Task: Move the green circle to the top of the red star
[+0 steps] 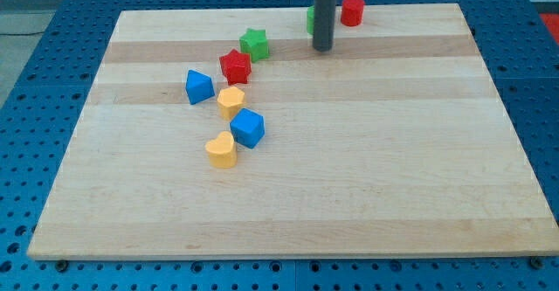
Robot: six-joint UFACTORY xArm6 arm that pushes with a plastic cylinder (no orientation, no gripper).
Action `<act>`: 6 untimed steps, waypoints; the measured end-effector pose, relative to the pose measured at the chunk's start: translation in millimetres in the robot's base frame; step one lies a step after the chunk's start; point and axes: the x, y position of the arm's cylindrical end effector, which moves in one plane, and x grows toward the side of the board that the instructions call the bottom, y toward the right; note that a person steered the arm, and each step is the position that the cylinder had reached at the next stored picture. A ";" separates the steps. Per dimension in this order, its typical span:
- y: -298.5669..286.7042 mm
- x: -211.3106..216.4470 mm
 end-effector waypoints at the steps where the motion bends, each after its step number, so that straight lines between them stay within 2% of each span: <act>1: 21.8 -16.7; 3: 21.0 -65.6; 6: -70.3 -63.1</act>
